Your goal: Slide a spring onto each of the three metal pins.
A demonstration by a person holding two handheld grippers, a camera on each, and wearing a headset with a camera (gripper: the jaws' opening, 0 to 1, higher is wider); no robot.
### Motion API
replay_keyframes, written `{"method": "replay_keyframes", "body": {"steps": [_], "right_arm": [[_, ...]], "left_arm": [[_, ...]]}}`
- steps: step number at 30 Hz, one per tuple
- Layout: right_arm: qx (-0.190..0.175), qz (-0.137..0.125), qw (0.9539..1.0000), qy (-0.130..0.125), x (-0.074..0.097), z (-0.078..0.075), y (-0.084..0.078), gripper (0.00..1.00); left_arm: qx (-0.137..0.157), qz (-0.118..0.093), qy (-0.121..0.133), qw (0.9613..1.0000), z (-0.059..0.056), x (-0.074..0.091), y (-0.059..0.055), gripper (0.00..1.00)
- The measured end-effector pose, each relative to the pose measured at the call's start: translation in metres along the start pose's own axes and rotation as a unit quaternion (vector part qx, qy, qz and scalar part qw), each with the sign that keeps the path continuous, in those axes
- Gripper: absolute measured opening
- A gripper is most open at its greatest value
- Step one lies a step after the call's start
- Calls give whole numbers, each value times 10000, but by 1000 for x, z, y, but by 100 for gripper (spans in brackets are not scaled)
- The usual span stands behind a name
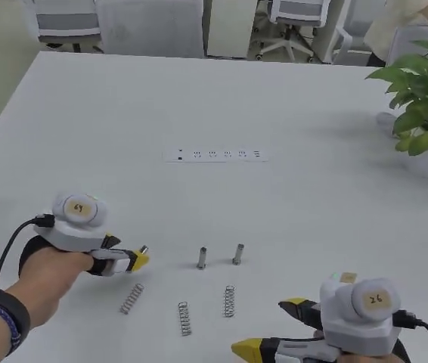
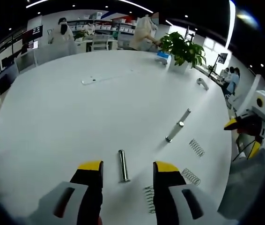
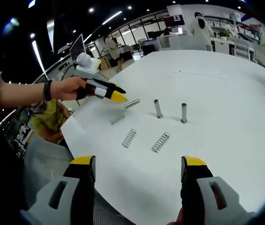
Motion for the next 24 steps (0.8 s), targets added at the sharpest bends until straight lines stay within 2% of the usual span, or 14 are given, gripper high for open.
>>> {"method": "replay_keyframes", "body": {"steps": [9, 16, 18, 24], "right_arm": [[-27, 25, 10000, 5, -1, -2, -2, 73], [-49, 33, 10000, -10, -1, -4, -2, 73], [-58, 29, 10000, -14, -1, -5, -2, 73], [-74, 35, 10000, -23, -1, -6, -2, 73]], "left_arm": [[67, 222, 15, 9997, 2, -11, -5, 24], [139, 495, -26, 9987, 2, -21, -15, 16], [152, 513, -38, 9986, 5, -25, -16, 15], [138, 577, -63, 9982, 3, -29, -18, 13]]}}
Point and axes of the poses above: the centre of the closed fingertips' face, and the gripper's own axes: x roughly backward along the fingers, z roughly to its left, y roughly out of its top, the point moved 5 cm from there along x, roughly backward along the fingers, and after that the axes turned 6 degrees about -x, right-handed, at the moved point
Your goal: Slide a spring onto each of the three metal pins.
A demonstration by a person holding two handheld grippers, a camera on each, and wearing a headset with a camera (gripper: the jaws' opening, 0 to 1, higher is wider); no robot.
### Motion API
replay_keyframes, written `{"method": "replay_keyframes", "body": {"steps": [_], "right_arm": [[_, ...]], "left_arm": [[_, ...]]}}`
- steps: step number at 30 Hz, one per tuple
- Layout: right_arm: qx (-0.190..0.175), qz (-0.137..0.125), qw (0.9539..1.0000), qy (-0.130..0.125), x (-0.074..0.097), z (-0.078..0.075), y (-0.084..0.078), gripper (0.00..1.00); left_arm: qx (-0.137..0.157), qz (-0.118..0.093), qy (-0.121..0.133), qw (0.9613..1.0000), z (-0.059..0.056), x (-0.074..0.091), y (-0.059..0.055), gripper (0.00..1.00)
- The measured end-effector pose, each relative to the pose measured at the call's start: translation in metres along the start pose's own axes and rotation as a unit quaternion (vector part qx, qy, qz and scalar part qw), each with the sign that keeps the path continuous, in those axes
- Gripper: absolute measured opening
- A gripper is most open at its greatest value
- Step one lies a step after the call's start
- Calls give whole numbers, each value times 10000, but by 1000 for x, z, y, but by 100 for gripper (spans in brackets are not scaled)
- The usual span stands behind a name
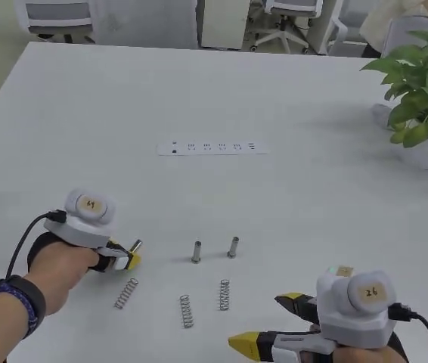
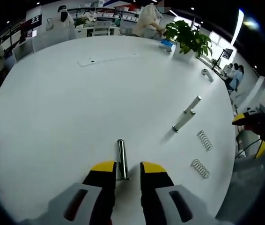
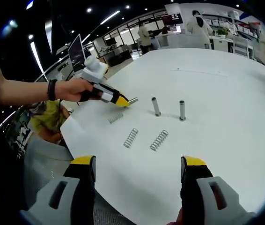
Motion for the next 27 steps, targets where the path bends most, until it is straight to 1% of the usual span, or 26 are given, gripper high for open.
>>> {"method": "replay_keyframes", "body": {"steps": [7, 8, 10, 15, 22, 27], "right_arm": [[-29, -4, 10000, 15, -1, 0, -1, 73], [-30, 8, 10000, 19, -2, 0, -2, 73], [-32, 11, 10000, 22, -2, 0, -2, 73], [-40, 17, 10000, 36, -4, 0, -3, 73], [-80, 26, 9999, 68, -6, 1, -5, 73], [-87, 44, 9999, 79, -7, 0, -6, 73]], "left_arm": [[-68, 187, 30, 9998, -1, -4, -3, 11], [-98, 149, 76, 9998, 0, -4, -3, 10], [-118, 188, 102, 9997, 3, -5, -3, 8], [-215, 254, 126, 9994, 4, -5, -3, 5], [-510, 360, 174, 9979, 2, -6, -3, 2], [-541, 424, 190, 9975, 2, -5, -3, 1]]}}
Point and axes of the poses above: the centre of the closed fingertips' face, and the gripper's own axes: x roughly backward along the fingers, z roughly to its left, y roughly out of its top, the point moved 5 cm from there along x, roughly backward along the fingers, and after that the axes turned 6 degrees about -x, right-handed, at the moved point
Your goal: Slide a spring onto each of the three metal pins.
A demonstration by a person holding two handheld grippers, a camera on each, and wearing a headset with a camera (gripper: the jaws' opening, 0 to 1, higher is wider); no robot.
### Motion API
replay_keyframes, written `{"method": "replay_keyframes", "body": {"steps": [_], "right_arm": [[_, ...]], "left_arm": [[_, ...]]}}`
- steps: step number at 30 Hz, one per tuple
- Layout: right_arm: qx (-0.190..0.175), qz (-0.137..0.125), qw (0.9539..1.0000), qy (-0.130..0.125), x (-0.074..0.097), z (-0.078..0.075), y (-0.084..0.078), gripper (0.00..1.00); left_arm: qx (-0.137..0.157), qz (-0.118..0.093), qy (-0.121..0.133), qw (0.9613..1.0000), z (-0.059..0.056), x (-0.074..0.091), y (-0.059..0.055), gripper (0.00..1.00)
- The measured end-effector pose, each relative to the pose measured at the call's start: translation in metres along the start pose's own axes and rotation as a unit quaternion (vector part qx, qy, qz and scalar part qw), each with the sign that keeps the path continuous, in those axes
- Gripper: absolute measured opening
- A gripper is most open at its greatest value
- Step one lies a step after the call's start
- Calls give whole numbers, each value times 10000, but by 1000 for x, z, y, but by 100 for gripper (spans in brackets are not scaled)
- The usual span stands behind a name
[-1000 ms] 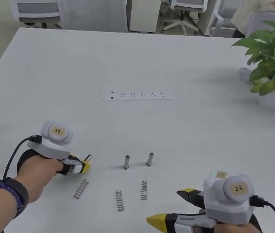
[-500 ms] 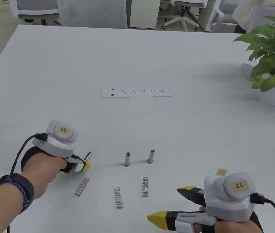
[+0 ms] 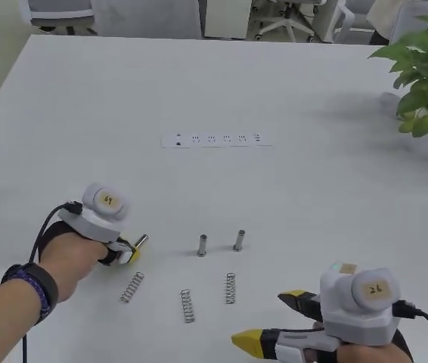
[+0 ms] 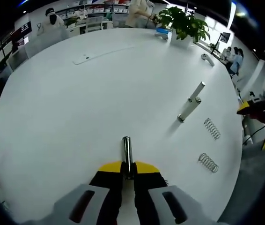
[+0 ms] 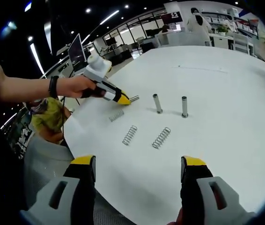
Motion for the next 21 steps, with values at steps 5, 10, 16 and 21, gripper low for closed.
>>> {"method": "replay_keyframes", "body": {"steps": [5, 10, 16, 21], "right_arm": [[0, -9, 10000, -5, 1, -2, 1, 73], [5, -2, 10000, 8, -1, -2, 1, 73], [-24, -12, 10000, 13, -1, -2, 1, 73], [-51, 19, 10000, 15, -1, -3, -3, 73]], "left_arm": [[-207, 59, 72, 9997, -2, 0, 0, 0], [-375, 87, 67, 9992, -1, 0, 1, 0], [-434, 54, 68, 9990, 1, -2, 0, 0], [-418, 33, 45, 9991, -2, 0, 0, 0]]}}
Point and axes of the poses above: the centre of the closed fingertips' face, and the gripper's own axes: x roughly backward along the fingers, z roughly to its left, y roughly out of its top, the point moved 5 cm from there along x, roughly backward along the fingers, and after that the axes turned 6 degrees about -x, right-handed, at the moved point
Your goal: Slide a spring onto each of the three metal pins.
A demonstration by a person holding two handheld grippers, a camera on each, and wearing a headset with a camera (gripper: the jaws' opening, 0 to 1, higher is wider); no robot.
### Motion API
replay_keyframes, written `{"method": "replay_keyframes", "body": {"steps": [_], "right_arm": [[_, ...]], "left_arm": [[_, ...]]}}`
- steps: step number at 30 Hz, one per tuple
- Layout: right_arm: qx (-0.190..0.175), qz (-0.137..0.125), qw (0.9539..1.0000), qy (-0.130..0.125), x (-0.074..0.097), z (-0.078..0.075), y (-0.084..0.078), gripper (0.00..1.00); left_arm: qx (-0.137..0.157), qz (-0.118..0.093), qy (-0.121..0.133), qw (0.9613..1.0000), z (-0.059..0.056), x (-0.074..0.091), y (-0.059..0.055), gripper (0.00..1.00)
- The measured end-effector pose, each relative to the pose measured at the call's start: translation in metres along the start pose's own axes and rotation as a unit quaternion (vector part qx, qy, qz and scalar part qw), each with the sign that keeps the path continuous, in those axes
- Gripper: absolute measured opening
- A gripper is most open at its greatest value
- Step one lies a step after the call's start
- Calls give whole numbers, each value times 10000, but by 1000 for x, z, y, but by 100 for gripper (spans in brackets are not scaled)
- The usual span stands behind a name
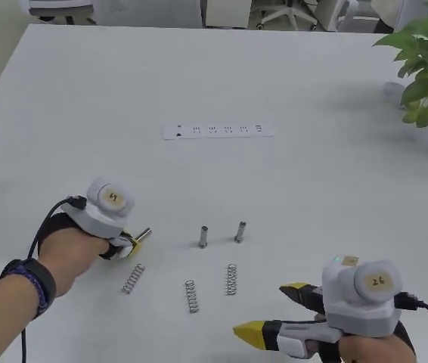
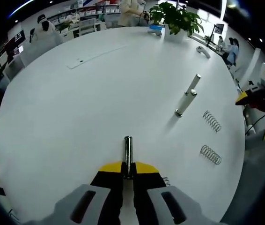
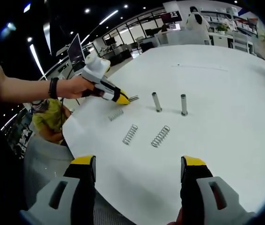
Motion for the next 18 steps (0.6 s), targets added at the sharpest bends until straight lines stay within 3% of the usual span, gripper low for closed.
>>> {"method": "replay_keyframes", "body": {"steps": [18], "right_arm": [[36, 29, 10000, 33, -2, -1, 2, 72]], "left_arm": [[61, -123, 57, 9999, 1, 8, 4, 0]]}}
Point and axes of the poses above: the centre of the closed fingertips' face, and the gripper's own axes: x roughly backward along the fingers, z roughly to its left, y roughly out of its top, the point moved 5 cm from there along x, roughly backward along the fingers, and after that the axes turned 6 degrees about -x, right-handed, at the moved point
